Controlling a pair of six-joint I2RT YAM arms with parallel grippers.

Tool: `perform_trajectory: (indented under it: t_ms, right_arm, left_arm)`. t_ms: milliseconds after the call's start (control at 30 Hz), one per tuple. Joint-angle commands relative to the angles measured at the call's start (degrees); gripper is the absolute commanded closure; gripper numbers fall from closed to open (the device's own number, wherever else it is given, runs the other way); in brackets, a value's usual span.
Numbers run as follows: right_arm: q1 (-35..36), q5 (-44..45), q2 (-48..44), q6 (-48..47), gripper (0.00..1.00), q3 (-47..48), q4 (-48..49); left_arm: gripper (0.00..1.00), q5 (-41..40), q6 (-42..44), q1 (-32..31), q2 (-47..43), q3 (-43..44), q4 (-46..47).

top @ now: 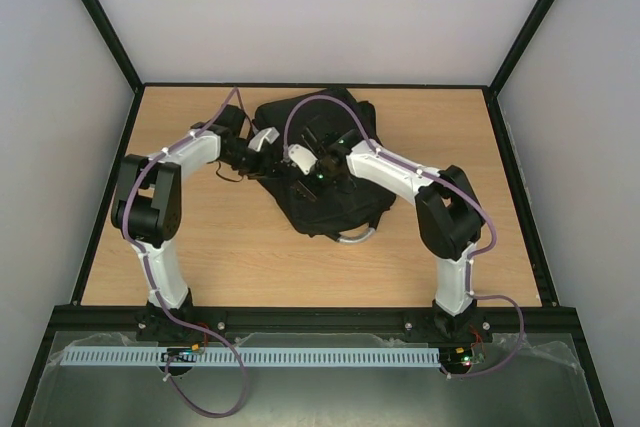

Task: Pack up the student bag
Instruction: Zip the student bag at the center of the board.

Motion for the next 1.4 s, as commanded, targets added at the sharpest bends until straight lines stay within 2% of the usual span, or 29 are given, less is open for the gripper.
perform_trajectory:
  t_ms: [0,100,300,533,833,1100,1367]
  right_arm:
    - [1.2,-0.6,1.4,-0.4,0.56,2.1,-0.3]
    - [1.6,-0.2,2.0,-0.9,0.62,3.3,-0.2]
    - [1.6,3.1,2.5,-0.9,0.82,3.6,-0.5]
    - [1.6,5.3,0.5,-1.0,0.98,2.5,-1.4]
    - [1.5,6.3,-2.6,-1.2,0.99,0.0,-2.2]
    - [-0.2,7.2,-4.0,-1.6,0.99,-1.8,-3.5]
    - [-1.9,8.8,-5.3,-3.1,0.99,-2.7,-4.4]
  left_arm:
    - [0.46,1.2,1.1,-1.5,1.0,1.4,-1.0]
    - [0.47,1.2,1.3,-1.7,1.2,1.7,-1.2]
    - [0.47,0.8,1.6,-1.9,1.4,2.0,-1.3]
    - [0.47,0.2,1.9,-2.1,1.9,2.2,-1.4]
    - [0.5,-1.2,2.4,-3.0,2.5,2.7,-1.6]
    - [0.77,-2.4,2.9,-3.5,2.9,2.8,-1.6]
    - [0.98,-3.3,2.9,-3.7,3.3,3.2,-1.5]
